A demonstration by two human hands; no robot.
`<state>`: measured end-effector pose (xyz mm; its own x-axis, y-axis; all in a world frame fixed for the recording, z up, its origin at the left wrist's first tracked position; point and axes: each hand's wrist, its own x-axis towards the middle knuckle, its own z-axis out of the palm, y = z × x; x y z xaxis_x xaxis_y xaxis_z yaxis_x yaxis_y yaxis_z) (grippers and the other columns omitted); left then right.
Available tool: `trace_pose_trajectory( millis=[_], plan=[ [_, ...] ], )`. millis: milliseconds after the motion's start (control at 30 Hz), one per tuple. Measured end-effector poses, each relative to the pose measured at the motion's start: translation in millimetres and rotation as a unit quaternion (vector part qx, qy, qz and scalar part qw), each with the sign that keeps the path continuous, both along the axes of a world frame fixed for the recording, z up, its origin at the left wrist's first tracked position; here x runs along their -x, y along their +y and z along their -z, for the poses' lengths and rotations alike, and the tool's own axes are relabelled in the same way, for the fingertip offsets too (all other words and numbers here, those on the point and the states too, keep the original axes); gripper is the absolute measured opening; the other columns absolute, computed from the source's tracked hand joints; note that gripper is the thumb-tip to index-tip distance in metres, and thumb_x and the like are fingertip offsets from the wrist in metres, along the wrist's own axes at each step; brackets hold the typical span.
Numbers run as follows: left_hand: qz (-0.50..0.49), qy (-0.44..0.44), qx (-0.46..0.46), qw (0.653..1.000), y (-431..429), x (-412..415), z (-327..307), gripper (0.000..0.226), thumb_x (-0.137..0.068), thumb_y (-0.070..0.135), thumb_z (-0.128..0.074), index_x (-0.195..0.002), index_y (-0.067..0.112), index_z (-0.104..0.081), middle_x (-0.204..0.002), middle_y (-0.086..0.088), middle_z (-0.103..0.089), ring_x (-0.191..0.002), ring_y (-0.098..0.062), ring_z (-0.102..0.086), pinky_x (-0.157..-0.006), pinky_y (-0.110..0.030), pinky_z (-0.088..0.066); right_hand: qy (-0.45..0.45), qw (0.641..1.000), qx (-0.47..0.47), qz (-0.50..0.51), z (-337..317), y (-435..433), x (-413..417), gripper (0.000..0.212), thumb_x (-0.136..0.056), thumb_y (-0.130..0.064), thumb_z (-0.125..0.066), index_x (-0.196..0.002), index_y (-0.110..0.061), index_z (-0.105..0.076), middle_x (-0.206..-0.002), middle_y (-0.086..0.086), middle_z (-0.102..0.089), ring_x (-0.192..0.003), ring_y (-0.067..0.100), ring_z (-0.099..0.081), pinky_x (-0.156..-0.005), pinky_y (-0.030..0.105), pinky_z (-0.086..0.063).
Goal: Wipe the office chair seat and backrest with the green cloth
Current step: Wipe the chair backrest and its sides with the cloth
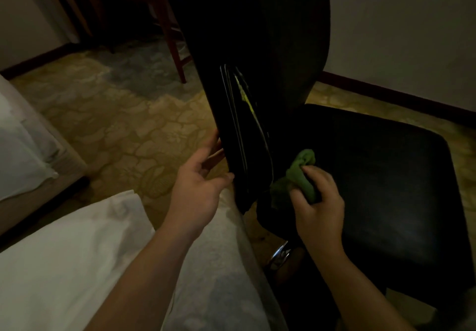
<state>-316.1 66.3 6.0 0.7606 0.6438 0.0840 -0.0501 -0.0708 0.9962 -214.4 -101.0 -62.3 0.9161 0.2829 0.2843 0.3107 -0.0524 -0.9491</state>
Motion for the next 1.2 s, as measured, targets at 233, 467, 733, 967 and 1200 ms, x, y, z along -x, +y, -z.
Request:
trace_pose_trajectory(
  millis=[233, 467, 733, 967, 1200],
  plan=[
    [0.003, -0.001, -0.006, 1.000, -1.9, 0.5, -1.6, 0.084, -0.084, -0.025, -0.056, -0.129, 0.046, -0.050, -0.132, 0.018, -0.063, -0.125, 0.001, -0.057, -0.095, -0.022, -0.052, 0.007, 1.000, 0.001, 0.000, 5.8, 16.2, 9.5, 0.037, -0.082, 0.005, -0.070, -0.104, -0.024, -0.064, -0.119, -0.001, -0.055, -0.110, -0.001, -0.055, -0.090, 0.009, -0.045],
    [-0.002, -0.008, 0.000, 1.000, -3.4, -0.3, -2.2, 0.085, -0.082, -0.028, -0.053, -0.130, 0.042, -0.052, -0.134, 0.014, -0.063, -0.127, -0.003, -0.057, -0.107, -0.037, -0.049, 0.067, 0.997, -0.006, 0.039, 27.9, 29.0, 19.3, 0.036, -0.082, 0.007, -0.067, -0.095, -0.026, -0.061, -0.112, 0.002, -0.058, -0.103, -0.002, -0.057, -0.089, 0.009, -0.045],
    [0.001, -0.013, 0.017, 1.000, -4.5, 0.9, -2.5, 0.081, -0.084, -0.024, -0.054, -0.132, 0.041, -0.052, -0.136, 0.010, -0.063, -0.128, -0.007, -0.057, -0.109, -0.047, -0.047, 0.153, 0.986, 0.038, 0.062, 42.4, 10.3, 7.2, 0.020, -0.087, -0.004, -0.066, -0.102, -0.017, -0.066, -0.102, 0.004, -0.066, -0.095, 0.013, -0.064, -0.089, 0.048, -0.055],
    [-0.008, -0.005, 0.013, 1.000, -7.3, 1.8, -7.0, 0.079, -0.085, -0.022, -0.055, -0.132, 0.041, -0.053, -0.138, 0.008, -0.062, -0.129, -0.007, -0.056, -0.112, -0.050, -0.043, 0.170, 0.982, -0.028, 0.073, 25.6, 34.3, 17.1, 0.030, -0.091, -0.005, -0.061, -0.119, -0.016, -0.062, -0.110, 0.007, -0.064, -0.101, 0.020, -0.065, -0.087, 0.042, -0.057],
    [-0.009, -0.005, 0.015, 1.000, -8.6, 1.4, -7.6, 0.083, -0.084, -0.023, -0.054, -0.131, 0.045, -0.053, -0.140, 0.013, -0.060, -0.128, -0.004, -0.057, -0.109, -0.048, -0.046, 0.285, 0.957, 0.045, 0.037, 35.1, 45.4, 26.2, 0.020, -0.092, -0.003, -0.061, -0.088, -0.021, -0.067, -0.083, 0.003, -0.069, -0.078, 0.019, -0.066, -0.071, 0.041, -0.056]
  ],
)
